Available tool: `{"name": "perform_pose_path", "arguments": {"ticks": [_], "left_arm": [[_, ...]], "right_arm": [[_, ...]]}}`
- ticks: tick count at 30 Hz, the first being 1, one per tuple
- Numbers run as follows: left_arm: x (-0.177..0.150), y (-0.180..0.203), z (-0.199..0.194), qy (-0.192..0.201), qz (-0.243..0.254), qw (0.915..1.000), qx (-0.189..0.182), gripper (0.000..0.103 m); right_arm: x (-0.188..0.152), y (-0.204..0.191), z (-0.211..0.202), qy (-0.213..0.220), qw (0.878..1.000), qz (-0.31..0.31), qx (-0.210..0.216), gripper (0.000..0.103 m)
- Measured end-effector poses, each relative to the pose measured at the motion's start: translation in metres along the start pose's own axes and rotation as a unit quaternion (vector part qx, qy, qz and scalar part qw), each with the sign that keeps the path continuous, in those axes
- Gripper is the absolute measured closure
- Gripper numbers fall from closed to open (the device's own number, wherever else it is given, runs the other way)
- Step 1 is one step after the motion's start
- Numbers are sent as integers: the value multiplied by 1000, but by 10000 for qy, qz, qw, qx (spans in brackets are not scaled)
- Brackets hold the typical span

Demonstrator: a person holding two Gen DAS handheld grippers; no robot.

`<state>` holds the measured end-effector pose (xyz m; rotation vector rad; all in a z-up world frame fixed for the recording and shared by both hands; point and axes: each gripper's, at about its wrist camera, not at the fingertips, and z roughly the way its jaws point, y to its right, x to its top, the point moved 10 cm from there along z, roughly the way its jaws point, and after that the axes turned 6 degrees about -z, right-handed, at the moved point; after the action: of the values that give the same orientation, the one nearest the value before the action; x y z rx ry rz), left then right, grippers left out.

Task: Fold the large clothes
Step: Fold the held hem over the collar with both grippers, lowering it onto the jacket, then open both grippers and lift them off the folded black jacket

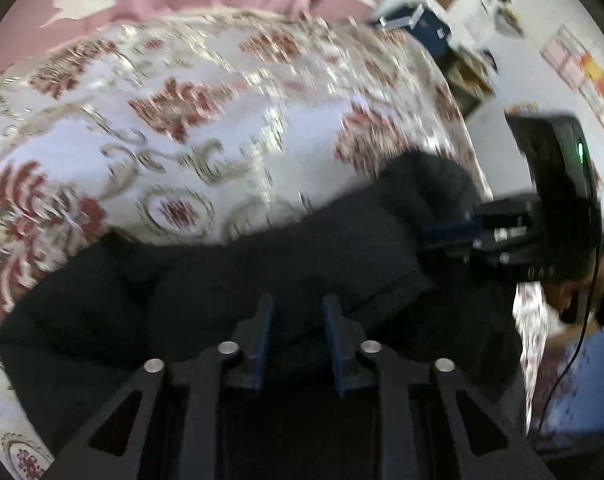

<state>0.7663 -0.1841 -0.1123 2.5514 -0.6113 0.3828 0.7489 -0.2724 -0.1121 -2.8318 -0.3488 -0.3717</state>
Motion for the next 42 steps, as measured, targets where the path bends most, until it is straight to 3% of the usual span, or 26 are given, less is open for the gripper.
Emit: {"name": "perform_pose_path", "arguments": {"ticks": [3,9,20,24,29,33,37,42], "left_arm": [[-16,-4,19,-410,176,9989,159,89],[-11,-12,39,-661,36,9976,195,89],[-13,-30,96,-1268,12,9875,934,92],[-15,-33,101,-1148,-206,9887,947,92],[-23,-31,66,-713,-149,9950,687,92],[-31,-35,42,-429,65,9954,849,92],[-29,-46,43,-551,-191,9940,928,92],[-28,-56,66,-736,-320,9908,1093,92]], "right_arm": [[-10,4,9,-350,9993,-119,-38,85],[-7,11,22,-529,9985,-107,-96,92],[6,13,76,-1033,9913,-583,-574,94],[5,9,81,-828,9919,-703,-657,94],[-3,2,52,-469,9963,-565,-455,93],[-6,-10,31,-362,9975,-515,-318,89],[4,-21,39,-391,9980,-501,-40,89],[-4,-13,70,-798,9946,-571,-339,88]]}}
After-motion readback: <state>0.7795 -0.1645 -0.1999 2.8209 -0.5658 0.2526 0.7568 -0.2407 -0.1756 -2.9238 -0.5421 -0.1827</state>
